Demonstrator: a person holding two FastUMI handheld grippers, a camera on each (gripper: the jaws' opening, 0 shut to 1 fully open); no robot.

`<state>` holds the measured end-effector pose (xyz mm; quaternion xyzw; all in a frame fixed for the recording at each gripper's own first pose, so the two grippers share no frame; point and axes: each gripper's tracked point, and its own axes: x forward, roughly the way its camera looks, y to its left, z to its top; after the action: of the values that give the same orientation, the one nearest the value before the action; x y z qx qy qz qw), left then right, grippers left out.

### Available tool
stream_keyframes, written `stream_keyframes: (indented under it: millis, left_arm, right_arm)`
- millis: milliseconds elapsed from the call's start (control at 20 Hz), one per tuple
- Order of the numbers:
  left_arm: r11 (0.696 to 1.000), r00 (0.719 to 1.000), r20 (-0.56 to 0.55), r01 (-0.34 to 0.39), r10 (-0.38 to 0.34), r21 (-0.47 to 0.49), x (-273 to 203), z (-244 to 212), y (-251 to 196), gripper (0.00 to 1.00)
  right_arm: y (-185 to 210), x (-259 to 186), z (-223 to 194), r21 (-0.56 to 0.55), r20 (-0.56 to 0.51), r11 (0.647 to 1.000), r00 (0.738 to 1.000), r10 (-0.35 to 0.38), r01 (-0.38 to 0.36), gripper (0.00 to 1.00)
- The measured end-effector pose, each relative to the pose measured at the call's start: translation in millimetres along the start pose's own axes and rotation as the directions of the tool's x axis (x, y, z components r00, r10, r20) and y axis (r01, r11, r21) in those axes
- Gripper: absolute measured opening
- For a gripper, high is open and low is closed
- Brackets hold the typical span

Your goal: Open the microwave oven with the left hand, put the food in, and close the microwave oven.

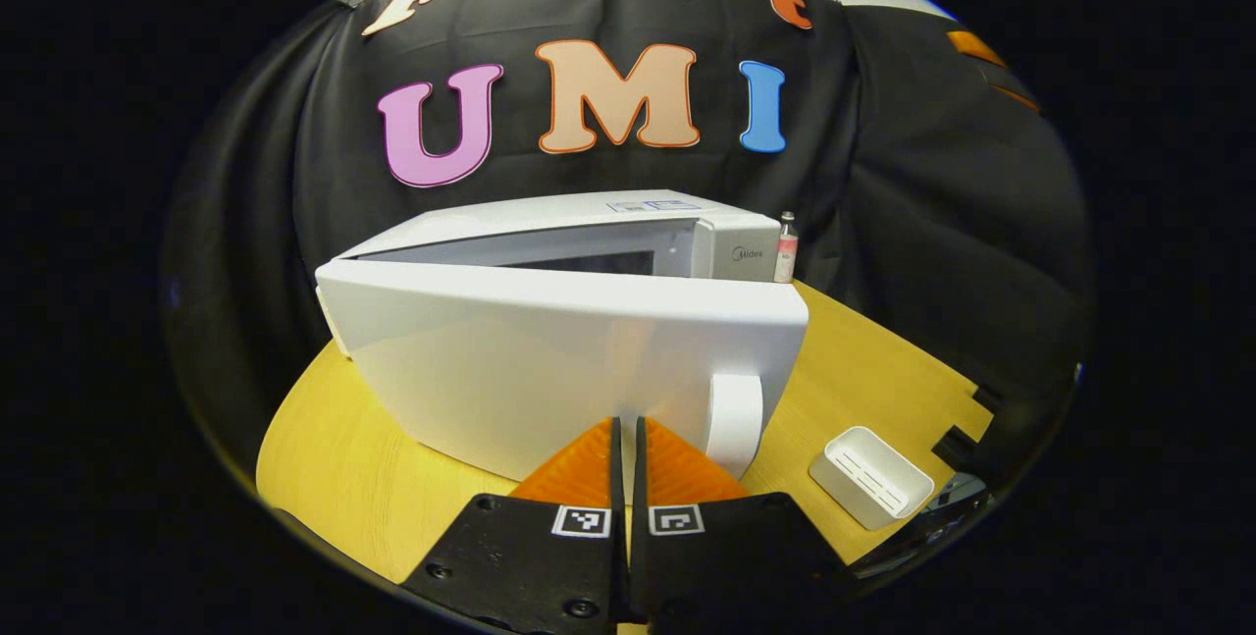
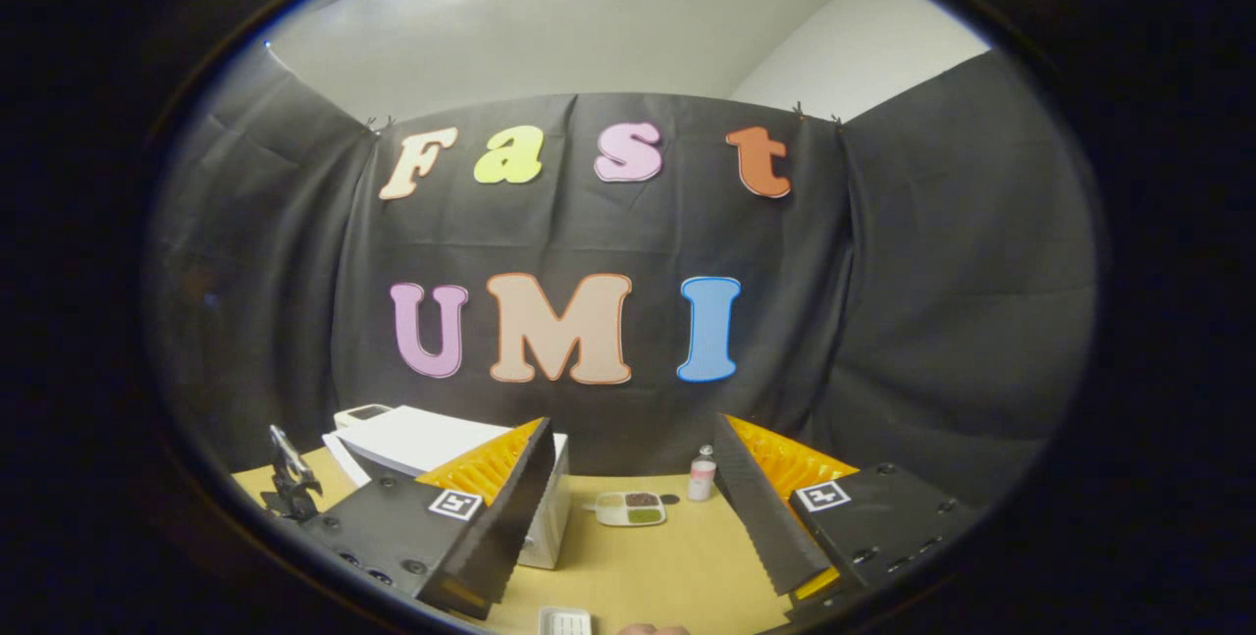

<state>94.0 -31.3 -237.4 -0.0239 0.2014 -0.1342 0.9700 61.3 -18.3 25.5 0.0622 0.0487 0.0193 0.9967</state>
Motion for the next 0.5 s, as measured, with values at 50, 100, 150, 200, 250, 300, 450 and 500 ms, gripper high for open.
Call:
stream_keyframes:
  millis: [50,100,150,200,250,300,450,500]
  left_arm:
    - [1.0,1.0,0.001,0.0,0.0,0.005,6,2,-1,0.0]
    - [1.0,1.0,0.001,0.002,-0.002,0.009,11,3,-3,0.0]
    - [1.0,1.0,-0.001,0.004,-0.004,0.01,16,5,-6,0.0]
    - [1.0,1.0,-0.004,0.004,-0.004,0.006,21,5,-8,0.0]
    - [1.0,1.0,-0.002,-0.001,0.001,0.001,26,7,-9,0.0]
    - [1.0,1.0,0.0,-0.004,0.004,-0.006,30,9,-10,0.0]
    - [1.0,1.0,-0.003,-0.007,0.007,-0.03,45,12,-13,0.0]
    - [1.0,1.0,-0.006,-0.012,0.012,-0.027,49,13,-13,0.0]
  right_arm:
    - [0,1,-2,-0.009,-0.003,1.0,1.0,0.002,-0.002,0.91]
    - [-1,1,-3,-0.017,-0.006,1.0,1.0,0.004,-0.004,0.91]
    - [-1,1,-4,-0.02,-0.009,1.0,1.0,0.007,-0.007,0.91]
    - [-1,2,-5,-0.022,-0.01,1.0,1.0,0.011,-0.011,0.91]
    - [-2,3,-5,-0.023,-0.01,1.0,1.0,0.012,-0.012,0.92]
    - [-4,4,-6,-0.022,-0.009,1.0,1.0,0.012,-0.012,0.92]
    - [-9,5,-6,-0.01,-0.013,1.0,1.0,0.012,-0.012,0.96]
    - [-12,7,-7,-0.004,-0.015,1.0,1.0,0.011,-0.011,0.96]
